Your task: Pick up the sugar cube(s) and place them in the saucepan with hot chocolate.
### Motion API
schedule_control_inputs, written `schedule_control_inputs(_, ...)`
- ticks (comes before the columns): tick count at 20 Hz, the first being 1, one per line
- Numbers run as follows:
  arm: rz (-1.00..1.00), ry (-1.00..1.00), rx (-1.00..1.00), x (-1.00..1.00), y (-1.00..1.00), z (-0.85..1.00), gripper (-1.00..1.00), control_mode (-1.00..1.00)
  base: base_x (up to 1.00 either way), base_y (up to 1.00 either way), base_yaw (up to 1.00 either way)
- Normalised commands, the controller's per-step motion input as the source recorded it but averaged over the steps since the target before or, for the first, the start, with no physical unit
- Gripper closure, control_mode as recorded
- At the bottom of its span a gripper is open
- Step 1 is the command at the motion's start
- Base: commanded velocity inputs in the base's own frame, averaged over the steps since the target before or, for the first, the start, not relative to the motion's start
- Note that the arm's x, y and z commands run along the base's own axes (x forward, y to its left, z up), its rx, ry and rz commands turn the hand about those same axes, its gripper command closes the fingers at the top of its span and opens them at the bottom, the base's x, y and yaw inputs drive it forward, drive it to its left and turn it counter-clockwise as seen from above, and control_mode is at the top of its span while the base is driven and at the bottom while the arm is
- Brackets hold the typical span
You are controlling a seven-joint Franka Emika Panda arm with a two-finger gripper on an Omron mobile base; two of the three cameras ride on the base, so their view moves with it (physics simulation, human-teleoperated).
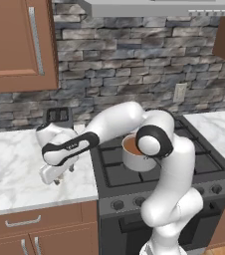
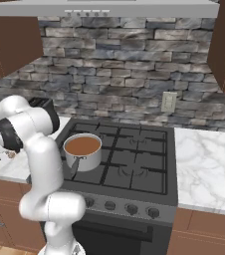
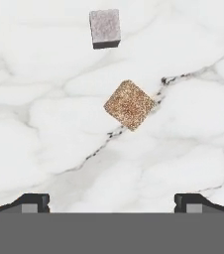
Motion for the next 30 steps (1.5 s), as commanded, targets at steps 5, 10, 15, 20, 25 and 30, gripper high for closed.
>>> schedule_control_inputs(5, -0.03, -0.11, 0.0, 0.14, 0.1, -0.14, -1.0, -1.0, 0.0, 0.0, 0.0)
schedule_control_inputs(10, 0.0, -0.05, 0.0, 0.07, 0.0, -0.22, -1.0, -1.0, 0.0, 0.0, 0.0)
schedule_control_inputs(15, 0.0, 0.0, 0.0, 0.2, 0.0, -0.2, -1.0, -1.0, 0.0, 0.0, 0.0)
schedule_control_inputs(20, 0.0, 0.0, 0.0, 0.29, 0.0, -0.05, -1.0, -1.0, 0.0, 0.0, 0.0)
schedule_control_inputs(25, 0.0, 0.0, 0.0, 0.28, 0.02, 0.0, -1.0, -1.0, 0.0, 0.0, 0.0)
schedule_control_inputs(30, 0.0, 0.0, 0.0, 0.22, 0.06, 0.0, -1.0, -1.0, 0.0, 0.0, 0.0)
